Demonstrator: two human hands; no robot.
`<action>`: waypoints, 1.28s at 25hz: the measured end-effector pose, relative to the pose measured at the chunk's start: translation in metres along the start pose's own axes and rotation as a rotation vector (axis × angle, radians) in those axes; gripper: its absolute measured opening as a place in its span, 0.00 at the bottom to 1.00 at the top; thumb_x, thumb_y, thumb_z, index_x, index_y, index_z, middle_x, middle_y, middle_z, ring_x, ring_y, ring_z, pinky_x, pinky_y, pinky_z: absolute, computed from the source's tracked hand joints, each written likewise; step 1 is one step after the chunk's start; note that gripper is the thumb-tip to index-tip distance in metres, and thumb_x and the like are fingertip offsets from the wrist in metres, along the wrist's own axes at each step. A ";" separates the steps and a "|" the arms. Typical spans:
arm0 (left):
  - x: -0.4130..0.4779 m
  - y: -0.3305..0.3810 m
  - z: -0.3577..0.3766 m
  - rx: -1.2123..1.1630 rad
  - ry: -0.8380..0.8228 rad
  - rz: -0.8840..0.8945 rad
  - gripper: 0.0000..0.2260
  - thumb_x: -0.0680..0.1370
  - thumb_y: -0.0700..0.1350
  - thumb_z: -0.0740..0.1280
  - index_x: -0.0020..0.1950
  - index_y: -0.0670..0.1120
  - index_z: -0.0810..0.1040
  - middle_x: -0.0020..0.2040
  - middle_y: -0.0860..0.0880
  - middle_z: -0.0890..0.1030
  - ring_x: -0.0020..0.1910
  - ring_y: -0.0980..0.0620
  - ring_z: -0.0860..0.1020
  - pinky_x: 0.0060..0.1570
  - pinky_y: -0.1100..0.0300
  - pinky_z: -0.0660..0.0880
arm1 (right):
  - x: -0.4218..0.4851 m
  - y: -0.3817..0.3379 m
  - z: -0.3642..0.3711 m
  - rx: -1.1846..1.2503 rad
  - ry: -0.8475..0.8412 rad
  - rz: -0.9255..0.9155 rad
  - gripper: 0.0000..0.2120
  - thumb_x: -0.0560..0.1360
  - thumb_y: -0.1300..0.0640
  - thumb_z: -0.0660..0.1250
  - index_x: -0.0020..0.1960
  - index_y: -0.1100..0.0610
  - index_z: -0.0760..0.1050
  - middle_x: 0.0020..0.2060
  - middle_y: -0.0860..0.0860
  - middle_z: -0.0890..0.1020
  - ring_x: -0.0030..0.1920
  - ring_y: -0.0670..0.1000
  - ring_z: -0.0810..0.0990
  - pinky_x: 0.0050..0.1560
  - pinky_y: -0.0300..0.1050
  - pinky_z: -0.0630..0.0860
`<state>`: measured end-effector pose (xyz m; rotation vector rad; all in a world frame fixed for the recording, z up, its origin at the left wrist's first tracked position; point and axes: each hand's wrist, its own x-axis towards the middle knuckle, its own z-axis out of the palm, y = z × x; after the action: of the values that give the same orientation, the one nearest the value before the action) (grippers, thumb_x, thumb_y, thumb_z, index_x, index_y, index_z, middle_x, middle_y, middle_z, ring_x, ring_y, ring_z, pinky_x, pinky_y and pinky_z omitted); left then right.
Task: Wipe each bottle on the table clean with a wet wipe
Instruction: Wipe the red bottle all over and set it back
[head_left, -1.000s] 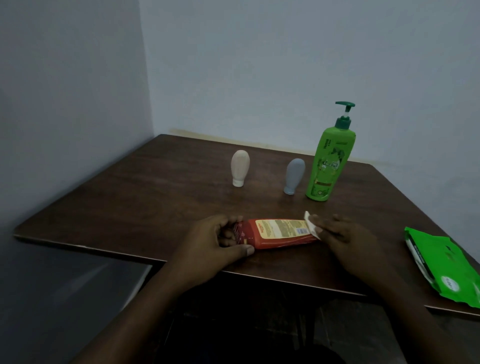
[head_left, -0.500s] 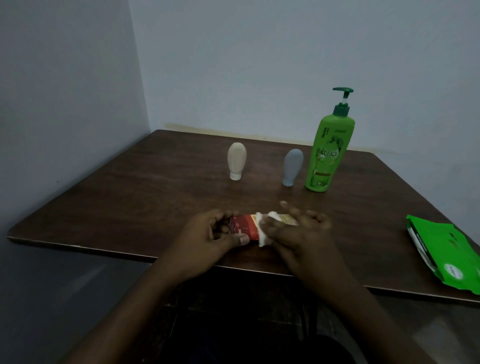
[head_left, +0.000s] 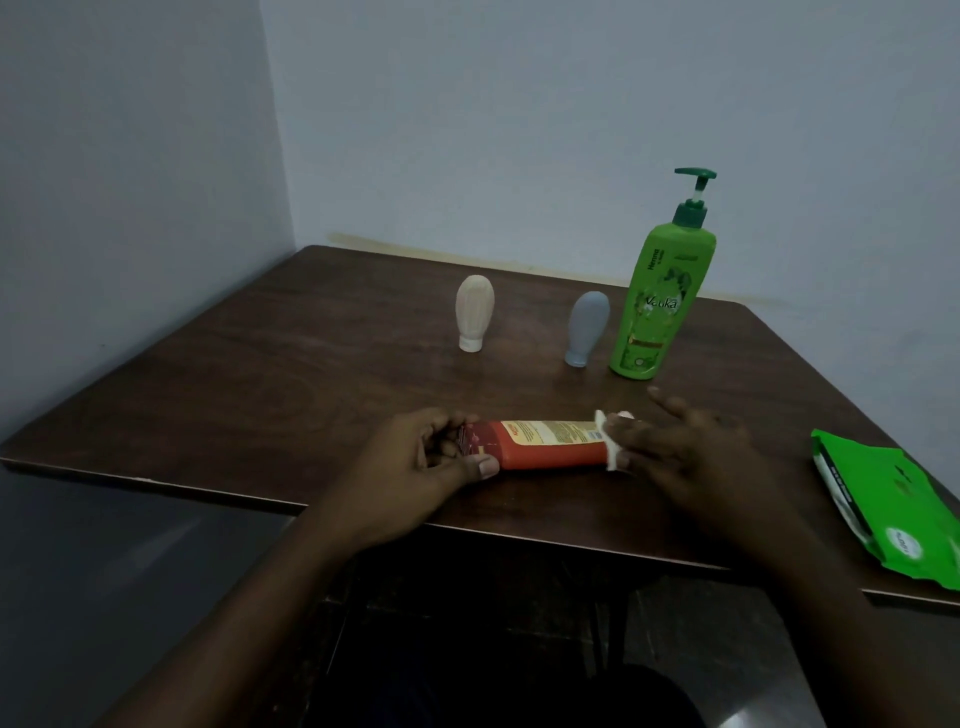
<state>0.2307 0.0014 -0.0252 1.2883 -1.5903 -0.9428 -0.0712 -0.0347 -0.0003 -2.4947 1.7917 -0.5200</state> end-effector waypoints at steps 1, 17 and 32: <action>0.000 0.000 0.000 0.004 0.001 -0.001 0.20 0.74 0.45 0.78 0.65 0.49 0.81 0.50 0.46 0.84 0.51 0.48 0.83 0.55 0.58 0.80 | 0.001 -0.014 0.005 0.043 0.047 -0.083 0.18 0.77 0.41 0.65 0.65 0.29 0.67 0.76 0.50 0.65 0.74 0.54 0.64 0.69 0.55 0.56; 0.000 0.001 -0.004 -0.001 -0.069 0.052 0.16 0.76 0.43 0.76 0.62 0.53 0.81 0.53 0.53 0.86 0.53 0.56 0.84 0.54 0.65 0.80 | 0.012 0.034 -0.016 0.230 -0.155 -0.113 0.23 0.75 0.51 0.72 0.63 0.30 0.70 0.61 0.23 0.65 0.75 0.43 0.59 0.73 0.47 0.64; -0.001 0.000 -0.002 -0.078 -0.090 0.057 0.20 0.73 0.35 0.77 0.63 0.49 0.82 0.55 0.50 0.87 0.53 0.49 0.86 0.56 0.57 0.82 | 0.036 -0.073 0.015 0.212 -0.140 -0.347 0.23 0.71 0.31 0.61 0.64 0.35 0.75 0.65 0.39 0.78 0.72 0.41 0.68 0.70 0.58 0.65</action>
<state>0.2324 0.0024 -0.0251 1.1555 -1.6340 -1.0295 0.0103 -0.0459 0.0105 -2.6230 1.1929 -0.5013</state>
